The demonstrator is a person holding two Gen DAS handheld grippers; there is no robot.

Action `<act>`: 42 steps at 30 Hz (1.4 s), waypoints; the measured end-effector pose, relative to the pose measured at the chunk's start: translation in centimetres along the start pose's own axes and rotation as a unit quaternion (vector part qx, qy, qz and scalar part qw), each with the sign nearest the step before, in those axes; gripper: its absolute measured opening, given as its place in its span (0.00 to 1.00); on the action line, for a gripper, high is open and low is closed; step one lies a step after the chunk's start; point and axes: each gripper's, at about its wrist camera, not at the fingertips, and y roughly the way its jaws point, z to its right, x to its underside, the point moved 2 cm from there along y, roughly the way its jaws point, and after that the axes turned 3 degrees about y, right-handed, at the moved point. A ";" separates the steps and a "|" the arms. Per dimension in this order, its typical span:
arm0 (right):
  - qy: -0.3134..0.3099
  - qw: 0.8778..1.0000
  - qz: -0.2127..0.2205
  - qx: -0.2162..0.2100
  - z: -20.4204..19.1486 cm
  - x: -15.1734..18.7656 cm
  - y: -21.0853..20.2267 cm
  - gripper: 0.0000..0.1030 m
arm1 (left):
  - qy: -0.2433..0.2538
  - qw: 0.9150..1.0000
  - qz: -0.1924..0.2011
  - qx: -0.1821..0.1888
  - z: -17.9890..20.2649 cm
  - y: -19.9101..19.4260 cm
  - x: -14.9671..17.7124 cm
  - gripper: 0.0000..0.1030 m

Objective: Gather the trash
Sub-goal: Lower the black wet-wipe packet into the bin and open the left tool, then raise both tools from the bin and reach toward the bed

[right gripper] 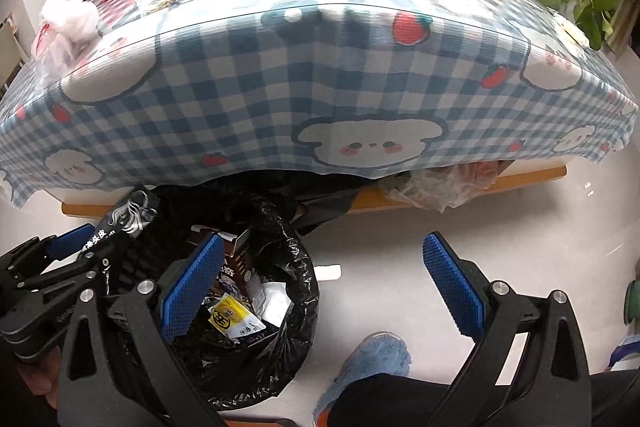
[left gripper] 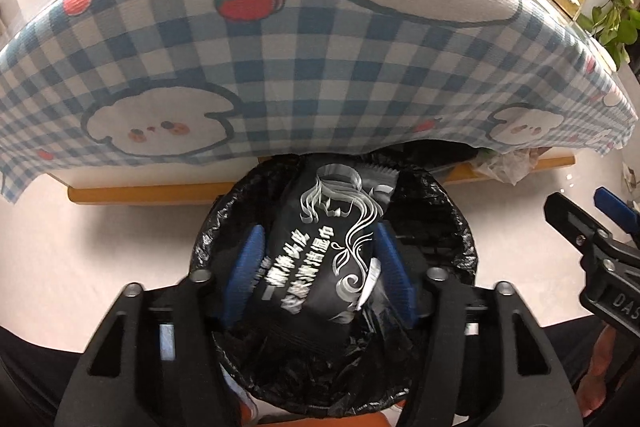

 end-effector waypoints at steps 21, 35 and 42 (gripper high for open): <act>-0.007 1.000 0.019 -0.004 -0.6 -0.5 -1.6 0.93 | 0.002 0.999 0.039 -0.022 -1.7 -3.8 -0.2 0.94; -0.022 0.999 0.042 -0.018 -2.2 -0.8 -4.4 0.93 | -0.006 0.998 0.059 -0.024 -3.5 -7.1 -0.1 0.94; -0.032 0.997 0.059 -0.026 -3.2 -1.1 -6.3 0.93 | -0.010 0.997 0.072 -0.029 -3.9 -8.6 -0.1 0.94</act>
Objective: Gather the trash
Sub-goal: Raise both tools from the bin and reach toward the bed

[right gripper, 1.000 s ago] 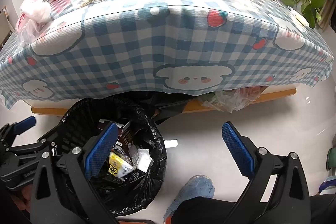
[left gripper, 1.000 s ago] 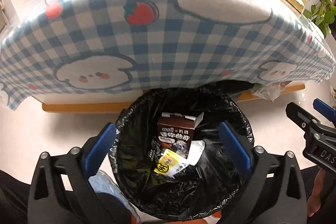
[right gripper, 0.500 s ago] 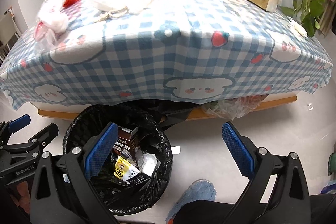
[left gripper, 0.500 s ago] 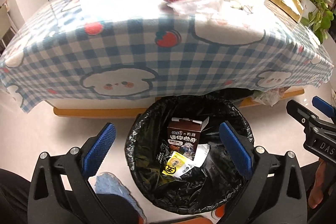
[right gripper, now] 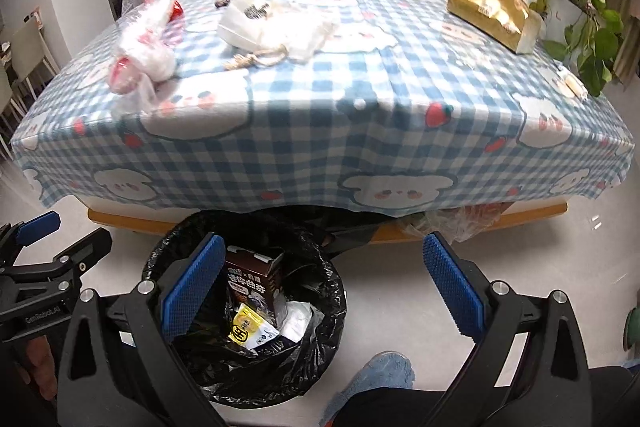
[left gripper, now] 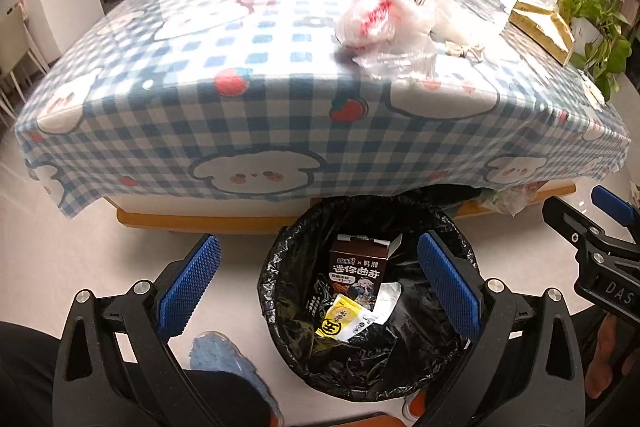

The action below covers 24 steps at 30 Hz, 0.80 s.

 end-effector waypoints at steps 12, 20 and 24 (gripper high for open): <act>-0.008 0.999 0.052 -0.013 -1.8 -4.5 -3.7 0.93 | -0.004 1.000 0.026 -0.011 -1.7 -2.9 -3.8 0.94; 0.003 0.998 0.052 -0.030 -1.9 -10.8 -2.7 0.93 | -0.025 0.997 0.061 -0.043 -4.7 -4.1 -10.0 0.94; 0.009 0.998 0.038 -0.038 -1.9 -13.7 -0.9 0.93 | -0.039 0.997 0.060 -0.042 -6.3 -3.3 -13.2 0.94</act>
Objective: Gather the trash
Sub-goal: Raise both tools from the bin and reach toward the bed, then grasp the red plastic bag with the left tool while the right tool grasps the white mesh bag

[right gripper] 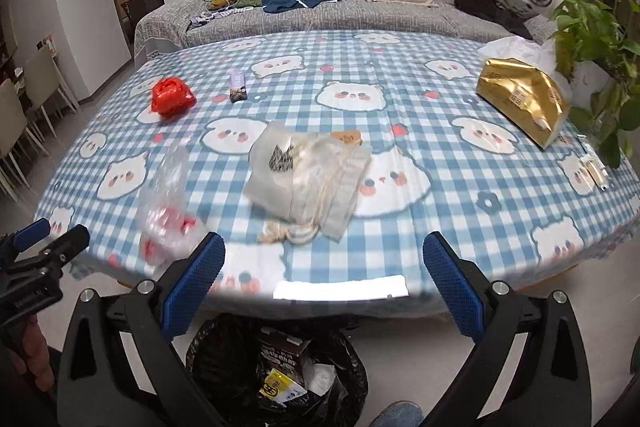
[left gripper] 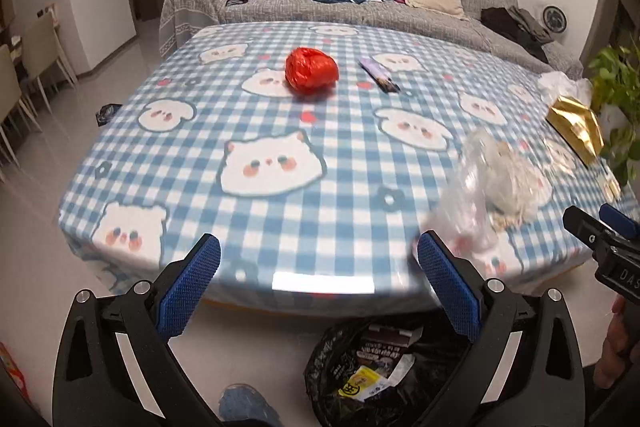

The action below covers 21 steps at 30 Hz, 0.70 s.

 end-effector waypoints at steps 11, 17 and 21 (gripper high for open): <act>-0.006 0.999 -0.039 0.000 -1.2 -5.7 6.0 0.93 | 0.005 0.999 -0.004 -0.032 -1.0 7.2 -9.9 0.94; 0.011 0.997 -0.074 -0.011 -1.3 -6.5 9.0 0.93 | -0.006 0.999 -0.023 -0.029 -1.3 12.3 -13.9 0.94; 0.009 0.996 -0.084 -0.016 -1.9 -6.6 9.9 0.93 | -0.011 0.999 -0.036 -0.031 -1.5 15.3 -15.7 0.94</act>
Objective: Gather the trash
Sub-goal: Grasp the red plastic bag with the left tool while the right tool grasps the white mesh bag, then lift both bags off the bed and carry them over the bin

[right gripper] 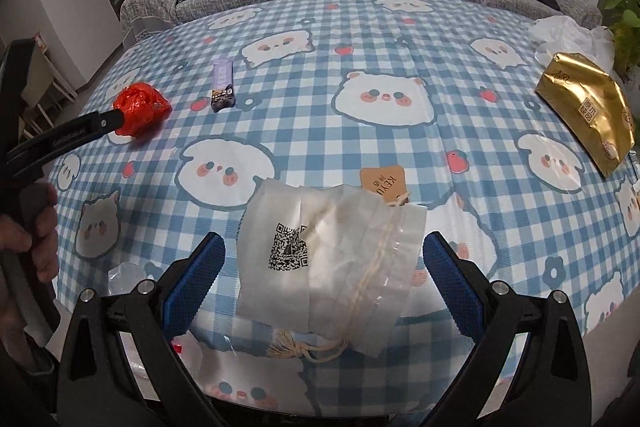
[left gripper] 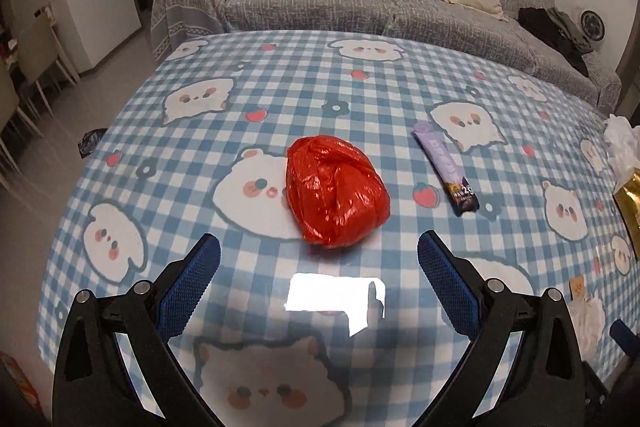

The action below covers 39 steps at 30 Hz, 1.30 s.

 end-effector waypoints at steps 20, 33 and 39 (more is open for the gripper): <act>-0.024 0.999 -0.041 -0.008 -1.0 0.9 3.5 0.65 | -0.008 0.999 -0.041 -0.008 0.3 6.4 -1.9 0.62; -0.031 0.999 -0.027 -0.031 -1.6 1.0 3.0 0.37 | -0.002 0.999 -0.032 -0.014 0.7 5.1 -1.3 0.58; -0.033 0.999 -0.018 -0.021 -1.7 0.9 2.5 0.36 | 0.006 1.000 -0.019 -0.014 0.7 3.7 -1.0 0.58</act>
